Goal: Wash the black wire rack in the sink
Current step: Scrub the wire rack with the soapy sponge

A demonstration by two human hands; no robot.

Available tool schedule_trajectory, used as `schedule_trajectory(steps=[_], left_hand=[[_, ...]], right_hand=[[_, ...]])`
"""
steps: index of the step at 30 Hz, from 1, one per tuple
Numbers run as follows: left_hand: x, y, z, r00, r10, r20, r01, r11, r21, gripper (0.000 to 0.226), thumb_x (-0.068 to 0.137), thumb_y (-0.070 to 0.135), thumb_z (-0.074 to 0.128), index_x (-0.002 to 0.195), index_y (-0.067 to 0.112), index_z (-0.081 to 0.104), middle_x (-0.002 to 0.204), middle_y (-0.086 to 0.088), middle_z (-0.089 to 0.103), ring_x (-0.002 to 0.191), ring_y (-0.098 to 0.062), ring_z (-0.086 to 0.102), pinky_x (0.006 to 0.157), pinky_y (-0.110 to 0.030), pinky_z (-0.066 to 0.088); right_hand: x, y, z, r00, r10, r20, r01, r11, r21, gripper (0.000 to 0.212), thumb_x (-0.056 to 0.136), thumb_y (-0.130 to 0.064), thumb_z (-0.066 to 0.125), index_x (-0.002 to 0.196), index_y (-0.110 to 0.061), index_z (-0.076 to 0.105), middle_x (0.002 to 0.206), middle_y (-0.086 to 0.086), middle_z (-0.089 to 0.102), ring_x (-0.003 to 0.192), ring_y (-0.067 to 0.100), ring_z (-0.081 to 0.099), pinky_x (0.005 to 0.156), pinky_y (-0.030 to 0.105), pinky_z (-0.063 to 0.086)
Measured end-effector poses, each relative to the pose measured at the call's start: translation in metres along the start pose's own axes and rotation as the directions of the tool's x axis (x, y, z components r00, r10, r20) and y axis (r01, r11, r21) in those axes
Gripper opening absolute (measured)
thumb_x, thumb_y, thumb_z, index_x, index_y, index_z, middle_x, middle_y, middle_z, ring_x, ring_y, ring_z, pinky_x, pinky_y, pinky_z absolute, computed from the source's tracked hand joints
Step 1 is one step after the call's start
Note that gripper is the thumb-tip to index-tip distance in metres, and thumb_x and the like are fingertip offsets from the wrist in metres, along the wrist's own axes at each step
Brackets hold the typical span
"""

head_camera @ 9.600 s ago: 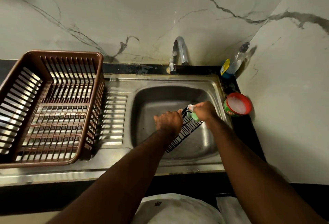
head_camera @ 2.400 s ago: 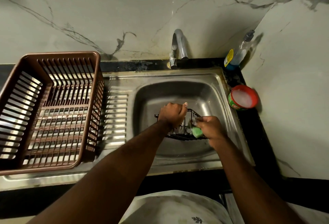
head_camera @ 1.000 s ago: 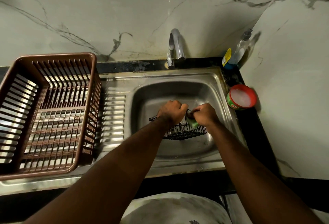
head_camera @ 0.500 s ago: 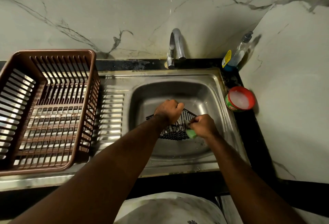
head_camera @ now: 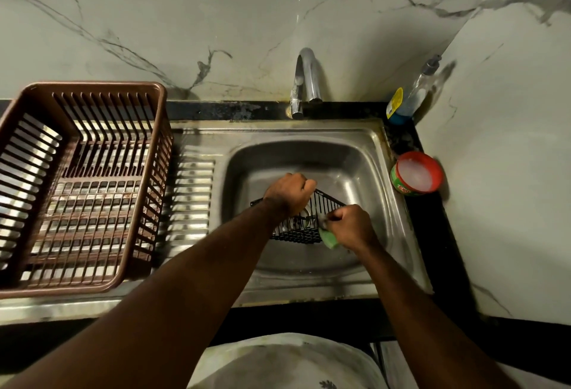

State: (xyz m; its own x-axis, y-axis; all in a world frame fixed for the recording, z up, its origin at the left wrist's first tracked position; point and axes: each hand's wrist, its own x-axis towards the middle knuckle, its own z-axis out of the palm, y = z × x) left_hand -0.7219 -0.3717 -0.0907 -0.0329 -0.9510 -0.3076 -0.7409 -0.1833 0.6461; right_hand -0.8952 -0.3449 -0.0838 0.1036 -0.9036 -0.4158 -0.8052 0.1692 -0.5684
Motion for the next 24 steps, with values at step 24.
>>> schedule_trajectory(steps=[24], left_hand=[[0.003, 0.0, 0.0, 0.998, -0.062, 0.001, 0.062, 0.991, 0.121, 0.036, 0.103, 0.04, 0.029, 0.086, 0.017, 0.051, 0.087, -0.004, 0.052, 0.083, -0.023, 0.046, 0.069, -0.034, 0.036]], right_hand=[[0.021, 0.006, 0.004, 0.99, 0.133, -0.045, -0.131, 0.991, 0.026, 0.009, 0.078, -0.015, 0.08, 0.076, -0.019, 0.072, 0.085, 0.003, 0.074, 0.08, 0.019, 0.07, 0.074, 0.035, 0.06]])
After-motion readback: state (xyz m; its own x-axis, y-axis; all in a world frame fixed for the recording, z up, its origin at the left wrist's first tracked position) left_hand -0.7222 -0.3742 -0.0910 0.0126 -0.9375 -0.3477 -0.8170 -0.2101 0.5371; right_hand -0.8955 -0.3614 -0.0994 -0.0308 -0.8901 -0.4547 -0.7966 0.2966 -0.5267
